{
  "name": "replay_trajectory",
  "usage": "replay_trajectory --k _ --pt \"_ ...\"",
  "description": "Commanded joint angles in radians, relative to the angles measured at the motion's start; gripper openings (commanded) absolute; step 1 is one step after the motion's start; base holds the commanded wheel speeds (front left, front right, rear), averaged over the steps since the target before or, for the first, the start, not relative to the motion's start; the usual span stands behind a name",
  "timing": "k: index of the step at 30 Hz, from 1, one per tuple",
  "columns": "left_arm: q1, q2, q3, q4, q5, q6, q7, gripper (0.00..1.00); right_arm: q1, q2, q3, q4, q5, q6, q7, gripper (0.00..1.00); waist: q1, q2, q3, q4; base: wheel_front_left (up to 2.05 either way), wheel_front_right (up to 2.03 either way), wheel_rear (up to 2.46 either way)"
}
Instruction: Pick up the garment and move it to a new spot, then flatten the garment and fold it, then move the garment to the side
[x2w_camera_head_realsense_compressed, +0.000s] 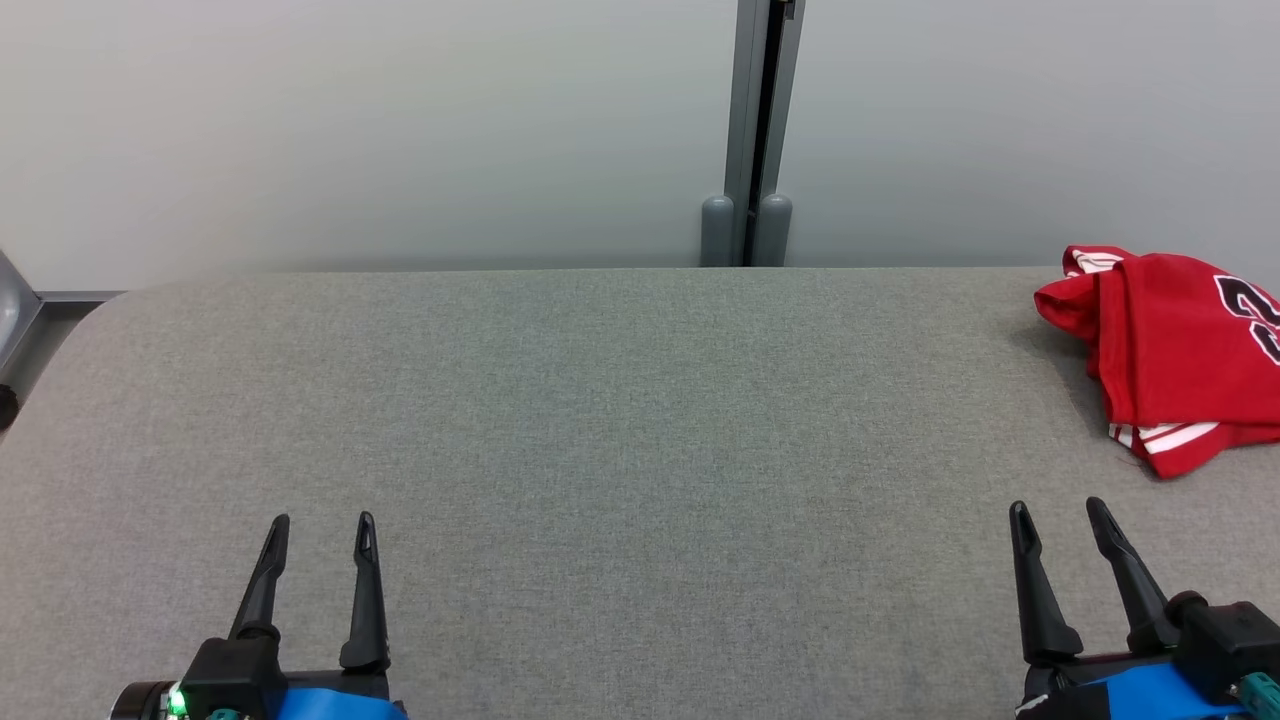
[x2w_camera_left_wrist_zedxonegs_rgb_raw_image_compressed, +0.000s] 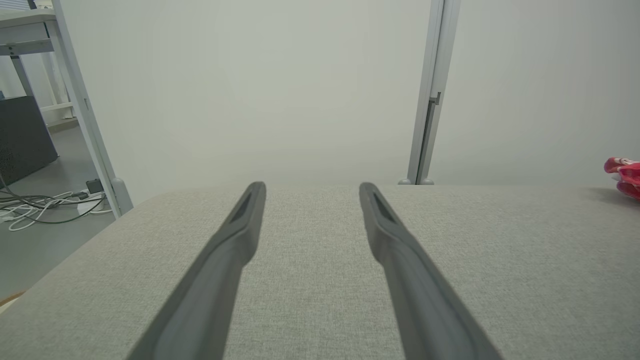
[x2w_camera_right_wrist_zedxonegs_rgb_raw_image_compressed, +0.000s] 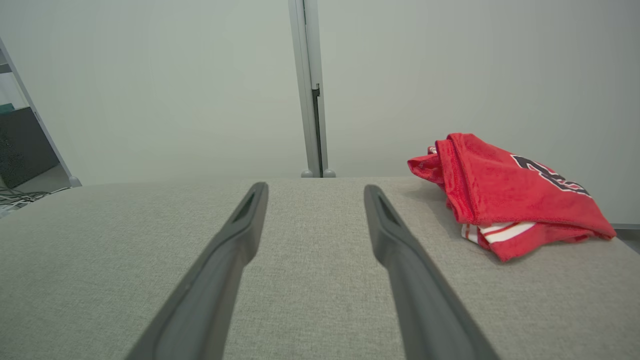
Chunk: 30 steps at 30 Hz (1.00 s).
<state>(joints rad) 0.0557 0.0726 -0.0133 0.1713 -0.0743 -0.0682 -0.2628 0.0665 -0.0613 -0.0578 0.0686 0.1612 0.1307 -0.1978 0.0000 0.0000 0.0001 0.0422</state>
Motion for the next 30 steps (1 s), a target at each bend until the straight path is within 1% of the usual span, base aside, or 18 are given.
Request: replay_trajectory --k 1,11,12,17,30 --pt "0.006 0.004 -0.002 -0.005 0.005 -0.001 -0.002 1.0 0.01 0.006 -0.003 -0.003 -0.004 0.0 0.002 1.0 0.0 0.0 0.0 -0.001 0.0 0.0 0.0" --pt "-0.001 0.006 -0.003 -0.007 -0.001 0.0 -0.002 1.0 0.006 0.01 -0.006 0.006 0.001 0.0 0.004 1.0 0.0 0.0 0.008 0.0 0.0 0.0 0.0" --pt "0.001 0.001 -0.002 -0.006 -0.002 0.0 0.0 0.0 0.0 0.007 -0.005 0.006 -0.001 0.0 0.004 0.0 0.0001 0.0 0.008 0.0 0.0 0.0 0.0" --pt "0.006 -0.008 0.003 0.036 -0.024 -0.001 0.013 0.0 -0.001 0.01 -0.004 0.044 0.02 0.0 0.011 0.0 0.0001 0.0 0.008 -0.001 0.0 0.0 0.0" --pt "-0.026 -0.01 0.026 0.042 -0.288 -0.012 0.078 0.0 -0.034 0.01 -0.014 0.066 0.27 0.0 0.064 0.0 0.0001 0.0 0.008 -0.005 0.0 0.0 0.0"
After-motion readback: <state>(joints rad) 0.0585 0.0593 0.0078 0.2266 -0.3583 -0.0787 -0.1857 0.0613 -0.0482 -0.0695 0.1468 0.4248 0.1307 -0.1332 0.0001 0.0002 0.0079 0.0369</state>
